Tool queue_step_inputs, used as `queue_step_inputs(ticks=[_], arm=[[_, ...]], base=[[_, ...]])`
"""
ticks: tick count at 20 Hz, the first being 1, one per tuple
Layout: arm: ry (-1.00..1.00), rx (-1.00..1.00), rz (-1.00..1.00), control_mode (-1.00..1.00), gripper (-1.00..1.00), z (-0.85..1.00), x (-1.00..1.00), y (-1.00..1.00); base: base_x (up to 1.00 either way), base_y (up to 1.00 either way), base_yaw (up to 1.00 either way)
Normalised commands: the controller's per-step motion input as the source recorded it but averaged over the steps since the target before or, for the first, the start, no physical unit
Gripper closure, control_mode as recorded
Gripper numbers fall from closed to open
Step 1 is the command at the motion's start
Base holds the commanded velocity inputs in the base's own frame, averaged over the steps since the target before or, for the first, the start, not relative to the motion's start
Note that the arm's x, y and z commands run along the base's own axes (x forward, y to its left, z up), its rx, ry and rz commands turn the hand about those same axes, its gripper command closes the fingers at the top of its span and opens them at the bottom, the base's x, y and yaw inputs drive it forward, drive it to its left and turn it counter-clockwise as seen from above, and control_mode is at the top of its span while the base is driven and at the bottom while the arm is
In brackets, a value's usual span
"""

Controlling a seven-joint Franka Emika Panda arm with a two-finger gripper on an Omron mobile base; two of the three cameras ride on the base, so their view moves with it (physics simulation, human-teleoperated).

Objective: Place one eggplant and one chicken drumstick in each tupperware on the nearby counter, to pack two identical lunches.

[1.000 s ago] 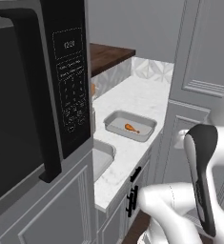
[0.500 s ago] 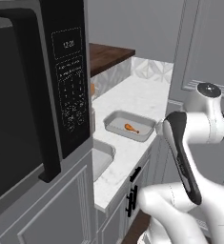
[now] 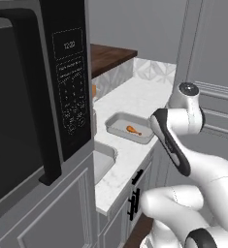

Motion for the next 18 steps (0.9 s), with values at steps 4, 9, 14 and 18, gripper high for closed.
queue_step_inputs(ticks=[4, 9, 14, 18], arm=[[0.00, 0.00, 0.10, -1.00, 1.00, -0.59, 0.95, 0.01], [0.04, -0.04, 0.05, -1.00, 1.00, -0.51, 0.72, 0.00], [0.09, -0.05, 0.03, -1.00, 1.00, -0.06, 0.41, 0.00], [0.05, 0.00, 0.06, -1.00, 1.00, -0.18, 0.55, 0.00]], base=[[0.00, 0.00, 0.00], [0.00, 0.00, 0.00], [0.00, 0.00, 0.00], [0.00, 0.00, 0.00]])
